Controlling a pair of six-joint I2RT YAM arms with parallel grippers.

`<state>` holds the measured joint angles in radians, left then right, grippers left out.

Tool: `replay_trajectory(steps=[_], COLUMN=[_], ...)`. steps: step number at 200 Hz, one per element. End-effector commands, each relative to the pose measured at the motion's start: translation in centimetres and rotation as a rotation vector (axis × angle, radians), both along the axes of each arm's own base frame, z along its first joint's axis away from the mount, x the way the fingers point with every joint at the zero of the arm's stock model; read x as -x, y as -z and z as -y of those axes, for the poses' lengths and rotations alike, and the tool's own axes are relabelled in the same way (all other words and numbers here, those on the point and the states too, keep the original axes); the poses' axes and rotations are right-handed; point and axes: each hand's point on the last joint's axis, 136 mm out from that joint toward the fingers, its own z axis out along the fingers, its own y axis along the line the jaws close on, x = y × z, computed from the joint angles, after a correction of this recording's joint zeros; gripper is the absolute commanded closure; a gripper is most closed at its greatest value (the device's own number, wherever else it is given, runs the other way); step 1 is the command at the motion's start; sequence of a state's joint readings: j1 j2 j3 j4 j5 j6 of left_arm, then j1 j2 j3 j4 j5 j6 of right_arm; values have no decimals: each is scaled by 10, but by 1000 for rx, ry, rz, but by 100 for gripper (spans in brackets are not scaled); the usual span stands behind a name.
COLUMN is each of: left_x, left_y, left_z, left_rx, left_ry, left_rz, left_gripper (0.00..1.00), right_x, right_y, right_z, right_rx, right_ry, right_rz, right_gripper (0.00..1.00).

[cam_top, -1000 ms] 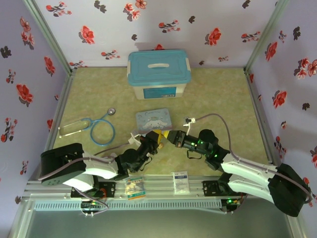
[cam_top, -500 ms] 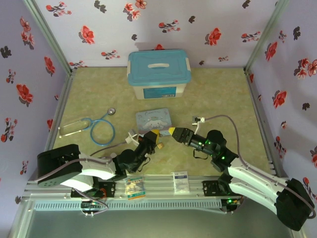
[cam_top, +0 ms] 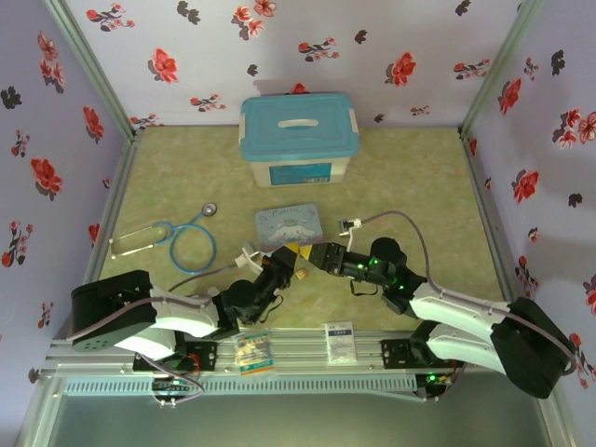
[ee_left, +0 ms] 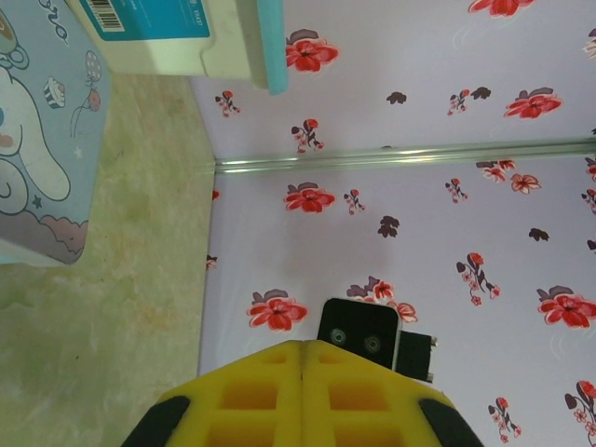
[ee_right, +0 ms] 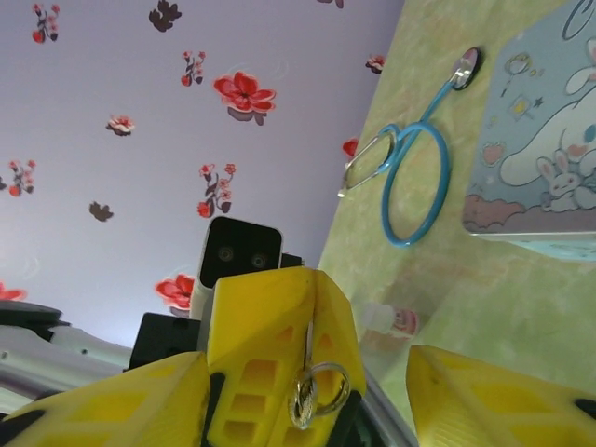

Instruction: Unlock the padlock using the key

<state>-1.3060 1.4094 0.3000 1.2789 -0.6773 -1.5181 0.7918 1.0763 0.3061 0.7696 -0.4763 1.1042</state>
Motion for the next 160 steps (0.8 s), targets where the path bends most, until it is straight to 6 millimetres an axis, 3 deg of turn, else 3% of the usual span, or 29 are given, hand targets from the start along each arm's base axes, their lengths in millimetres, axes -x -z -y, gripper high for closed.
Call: replay_trajectory(steps=[1,51,160], left_x=[-5,-5,-7], left_y=[-6,-7,-4], left_z=[2,0,-3], left_rx=[-12,-4,17], left_ry=[-20,-26,-46], left_rz=[24,24,1], left_gripper=[100,100,100], right_x=[3,1,0], right_y=[-26,-11,-9], right_z=[-10,-9,-4], right_rx=[-93,-109,-139], right_ry=[-38,-10,15], right_rz=[41,17,8], right_gripper=[47,56,70])
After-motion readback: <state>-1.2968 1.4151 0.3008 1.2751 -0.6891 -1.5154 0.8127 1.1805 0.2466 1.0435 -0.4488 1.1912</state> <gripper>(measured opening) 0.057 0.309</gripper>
